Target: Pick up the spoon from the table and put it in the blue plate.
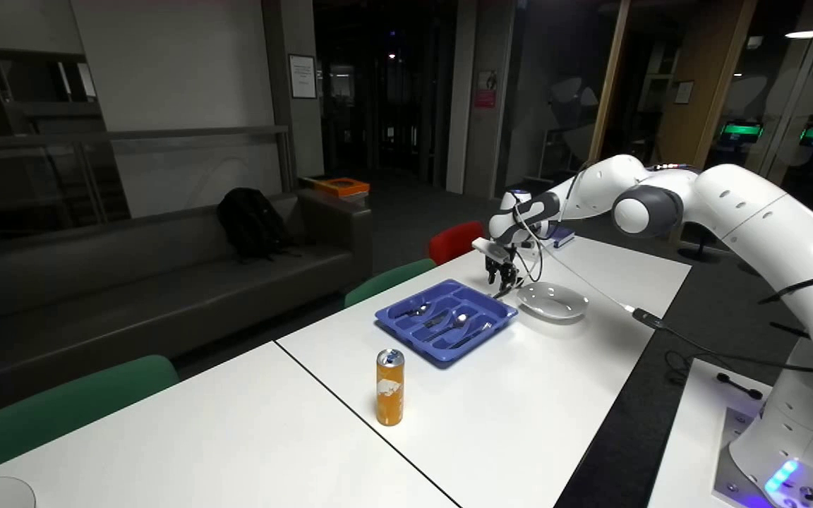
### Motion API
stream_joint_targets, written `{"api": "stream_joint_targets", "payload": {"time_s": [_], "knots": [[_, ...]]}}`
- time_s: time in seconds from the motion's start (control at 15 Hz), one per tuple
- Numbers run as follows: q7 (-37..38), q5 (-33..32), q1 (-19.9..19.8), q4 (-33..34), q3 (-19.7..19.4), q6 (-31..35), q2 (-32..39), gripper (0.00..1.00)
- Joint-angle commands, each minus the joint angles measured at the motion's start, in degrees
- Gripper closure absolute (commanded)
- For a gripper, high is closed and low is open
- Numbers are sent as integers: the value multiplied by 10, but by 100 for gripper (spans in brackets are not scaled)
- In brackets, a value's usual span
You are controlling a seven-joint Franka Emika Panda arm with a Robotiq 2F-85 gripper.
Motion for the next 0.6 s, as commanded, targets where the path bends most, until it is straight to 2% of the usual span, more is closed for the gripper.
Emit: {"api": "stream_joint_targets", "payload": {"time_s": [0.0, 0.13, 0.27, 0.33, 0.47, 0.53], "knots": [[23, -17, 8, 14, -14, -6, 6, 76], [27, -21, 8, 15, -15, -10, 7, 79], [31, -25, 7, 16, -16, -15, 9, 71], [32, -26, 7, 16, -17, -16, 9, 60], [34, -30, 7, 19, -18, -21, 13, 58], [35, -31, 6, 20, -18, -22, 14, 53]]}}
